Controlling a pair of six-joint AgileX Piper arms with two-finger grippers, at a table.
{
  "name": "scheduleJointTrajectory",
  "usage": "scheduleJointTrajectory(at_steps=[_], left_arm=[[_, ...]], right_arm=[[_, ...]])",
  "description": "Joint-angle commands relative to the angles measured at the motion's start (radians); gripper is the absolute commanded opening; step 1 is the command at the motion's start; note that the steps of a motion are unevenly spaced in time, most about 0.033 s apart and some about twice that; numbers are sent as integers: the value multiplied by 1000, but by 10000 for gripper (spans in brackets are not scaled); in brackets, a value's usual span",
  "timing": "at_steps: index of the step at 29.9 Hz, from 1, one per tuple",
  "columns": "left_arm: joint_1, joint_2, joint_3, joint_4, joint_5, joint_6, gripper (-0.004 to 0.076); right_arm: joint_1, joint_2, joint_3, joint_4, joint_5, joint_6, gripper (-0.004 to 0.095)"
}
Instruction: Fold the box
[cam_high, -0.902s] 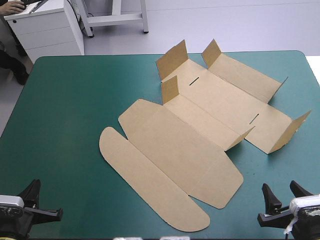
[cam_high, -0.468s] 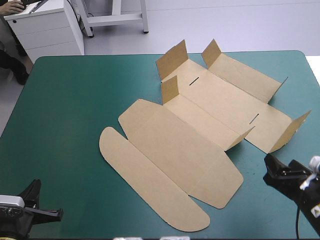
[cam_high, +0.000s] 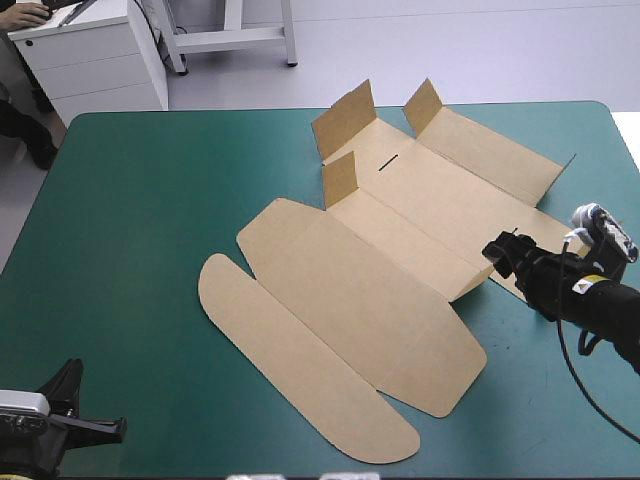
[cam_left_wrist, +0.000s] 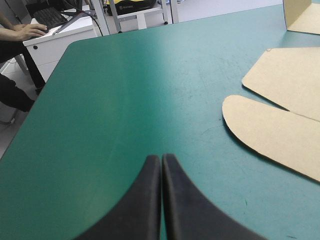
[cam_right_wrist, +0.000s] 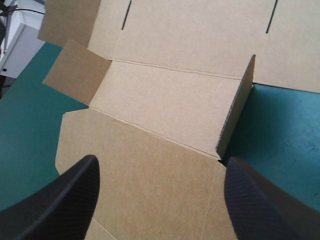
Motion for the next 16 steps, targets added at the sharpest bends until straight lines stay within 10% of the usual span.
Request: scheduleJointTrajectory(at_steps=[1,16], left_arm=[[-4,-12,-28,3,-75,-3,-10],[-4,-12,-28,3,-75,-3,-10]], right_arm=[[1,72,-36,26,-46,51,652],[1,359,-36,33,-115,84,652]])
